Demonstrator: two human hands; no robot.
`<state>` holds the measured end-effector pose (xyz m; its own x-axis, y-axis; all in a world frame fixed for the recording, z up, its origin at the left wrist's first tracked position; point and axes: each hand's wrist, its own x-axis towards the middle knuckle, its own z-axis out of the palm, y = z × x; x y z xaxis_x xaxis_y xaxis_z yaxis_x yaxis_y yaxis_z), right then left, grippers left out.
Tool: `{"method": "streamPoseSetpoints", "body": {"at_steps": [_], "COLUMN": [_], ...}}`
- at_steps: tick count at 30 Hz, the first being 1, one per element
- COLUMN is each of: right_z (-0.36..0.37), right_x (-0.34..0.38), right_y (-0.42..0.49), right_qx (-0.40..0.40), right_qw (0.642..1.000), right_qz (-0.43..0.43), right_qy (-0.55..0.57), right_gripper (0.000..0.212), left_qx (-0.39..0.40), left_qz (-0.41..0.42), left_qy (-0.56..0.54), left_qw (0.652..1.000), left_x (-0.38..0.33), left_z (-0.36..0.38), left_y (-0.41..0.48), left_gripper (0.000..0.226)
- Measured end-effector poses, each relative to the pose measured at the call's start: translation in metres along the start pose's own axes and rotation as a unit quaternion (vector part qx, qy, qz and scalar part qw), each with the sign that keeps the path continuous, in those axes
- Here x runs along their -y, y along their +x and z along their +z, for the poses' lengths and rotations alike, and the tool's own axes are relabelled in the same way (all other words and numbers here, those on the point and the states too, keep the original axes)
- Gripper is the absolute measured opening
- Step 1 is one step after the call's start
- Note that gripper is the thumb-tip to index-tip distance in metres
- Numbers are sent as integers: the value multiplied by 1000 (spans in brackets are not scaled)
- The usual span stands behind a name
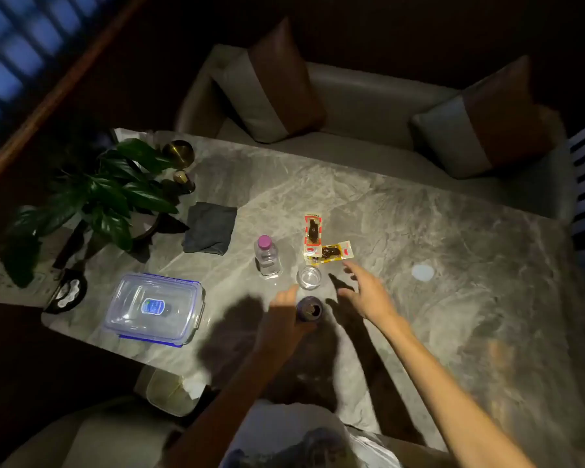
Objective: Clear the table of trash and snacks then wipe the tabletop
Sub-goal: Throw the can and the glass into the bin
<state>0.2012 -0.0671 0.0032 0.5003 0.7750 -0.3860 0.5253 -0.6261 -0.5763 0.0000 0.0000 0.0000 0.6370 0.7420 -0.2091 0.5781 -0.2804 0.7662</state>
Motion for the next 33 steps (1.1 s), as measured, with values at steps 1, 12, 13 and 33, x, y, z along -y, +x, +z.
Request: {"method": "streamPoseSetpoints", "body": {"at_steps": [1,12,13,33], "right_z": [10,70,72,-26], "right_x": [2,15,16,-89], "right_y": [13,68,70,-67], "right_qx": [17,110,107,52], "right_qw": [1000,973,972,880], "right_qz": [0,-58,-60,90], "right_qy": [-9,-195,-200,463], "right_gripper": [77,94,87,85], "left_qx": [21,136,132,-170], "left_qz": [-2,22,16,-154], "left_qy": [0,77,56,-399], "left_qw": [1000,987,990,888], "left_x": [7,69,76,5], "left_z": [10,51,55,64], "left_y": [3,23,24,-77], "left_gripper": [75,83,78,59]}}
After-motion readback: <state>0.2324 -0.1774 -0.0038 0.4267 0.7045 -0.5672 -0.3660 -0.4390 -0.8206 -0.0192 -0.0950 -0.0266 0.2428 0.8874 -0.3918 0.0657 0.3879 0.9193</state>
